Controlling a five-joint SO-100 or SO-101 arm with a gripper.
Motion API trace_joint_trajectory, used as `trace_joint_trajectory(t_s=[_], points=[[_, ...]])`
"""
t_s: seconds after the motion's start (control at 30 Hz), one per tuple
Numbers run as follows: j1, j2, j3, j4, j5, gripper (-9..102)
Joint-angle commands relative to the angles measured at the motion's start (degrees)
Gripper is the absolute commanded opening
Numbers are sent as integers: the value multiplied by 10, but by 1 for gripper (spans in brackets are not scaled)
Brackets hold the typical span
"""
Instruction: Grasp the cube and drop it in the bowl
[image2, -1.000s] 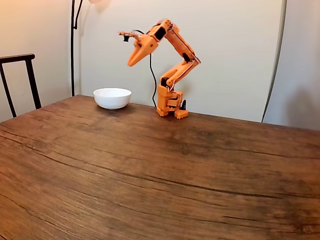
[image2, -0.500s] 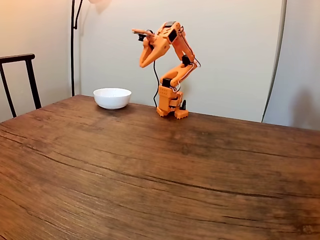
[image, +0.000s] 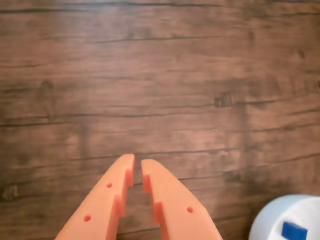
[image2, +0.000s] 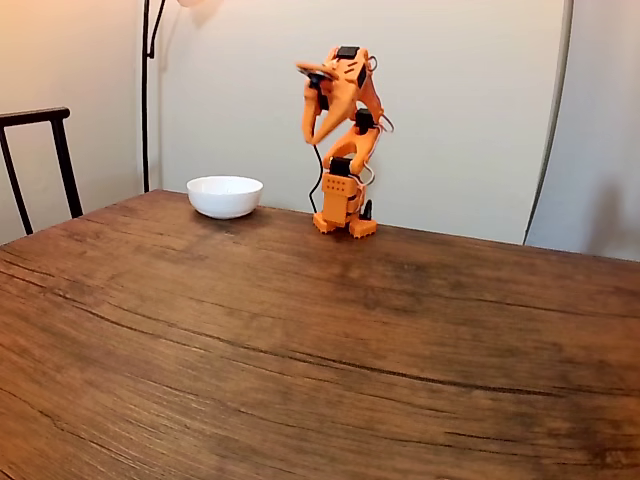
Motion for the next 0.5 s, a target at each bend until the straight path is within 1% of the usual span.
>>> trace_joint_trajectory(t_s=[0.0,0.17,0.47], points=[[-11,10,-1,-7,39,0],[-6,79,25,-8,77,0],[-10,288,165,-12,76,0]])
